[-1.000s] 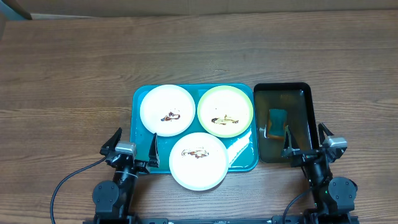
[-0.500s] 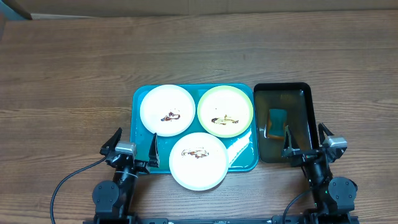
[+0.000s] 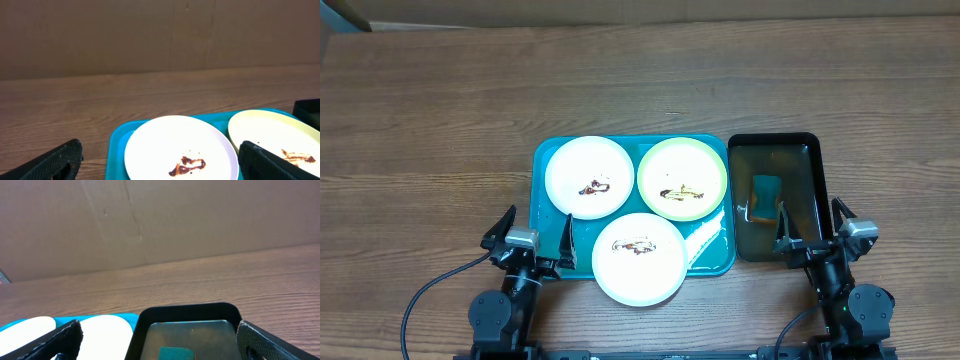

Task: Clean dirty plates on tray and stack at the side

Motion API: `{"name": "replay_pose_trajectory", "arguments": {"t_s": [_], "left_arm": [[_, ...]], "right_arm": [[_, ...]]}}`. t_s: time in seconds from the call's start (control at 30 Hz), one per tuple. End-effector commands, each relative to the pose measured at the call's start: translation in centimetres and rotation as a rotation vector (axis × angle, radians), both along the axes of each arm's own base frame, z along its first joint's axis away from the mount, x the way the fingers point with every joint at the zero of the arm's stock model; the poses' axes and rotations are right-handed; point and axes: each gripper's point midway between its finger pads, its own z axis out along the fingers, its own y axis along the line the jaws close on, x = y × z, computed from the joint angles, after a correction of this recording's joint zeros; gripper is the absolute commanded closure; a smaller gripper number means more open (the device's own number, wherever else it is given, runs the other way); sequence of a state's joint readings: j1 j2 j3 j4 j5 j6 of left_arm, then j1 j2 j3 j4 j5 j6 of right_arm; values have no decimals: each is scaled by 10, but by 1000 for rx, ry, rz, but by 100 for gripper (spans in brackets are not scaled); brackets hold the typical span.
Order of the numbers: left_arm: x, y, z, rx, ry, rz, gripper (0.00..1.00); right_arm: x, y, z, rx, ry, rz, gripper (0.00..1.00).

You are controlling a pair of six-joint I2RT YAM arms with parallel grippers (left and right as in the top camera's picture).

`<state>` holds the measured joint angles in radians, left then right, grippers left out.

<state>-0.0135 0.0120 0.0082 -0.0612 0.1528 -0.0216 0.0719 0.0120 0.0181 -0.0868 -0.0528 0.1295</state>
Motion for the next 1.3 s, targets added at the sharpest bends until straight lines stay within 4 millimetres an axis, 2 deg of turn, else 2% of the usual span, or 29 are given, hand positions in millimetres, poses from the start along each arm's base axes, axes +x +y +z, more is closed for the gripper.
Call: {"name": "replay_pose_trajectory", "arguments": {"t_s": [0.0,0.7,0.87,1.0,1.27], "left_arm": [[0,1,-1,22,-5,3,0],[0,4,-1,23,-2,26,0],[0,3,1,-51,7,19,0],[-4,3,14,-84,21,24,0],[-13,5,41,-80,148,38,0]], "right_arm": [[0,-1,-1,-2,-6,-5,0],[0,2,0,29,-8,12,0],[0,2,0,92,6,13,0],[-3,2,3,109,34,10,0],[-5,2,27,129,170,2,0]]}}
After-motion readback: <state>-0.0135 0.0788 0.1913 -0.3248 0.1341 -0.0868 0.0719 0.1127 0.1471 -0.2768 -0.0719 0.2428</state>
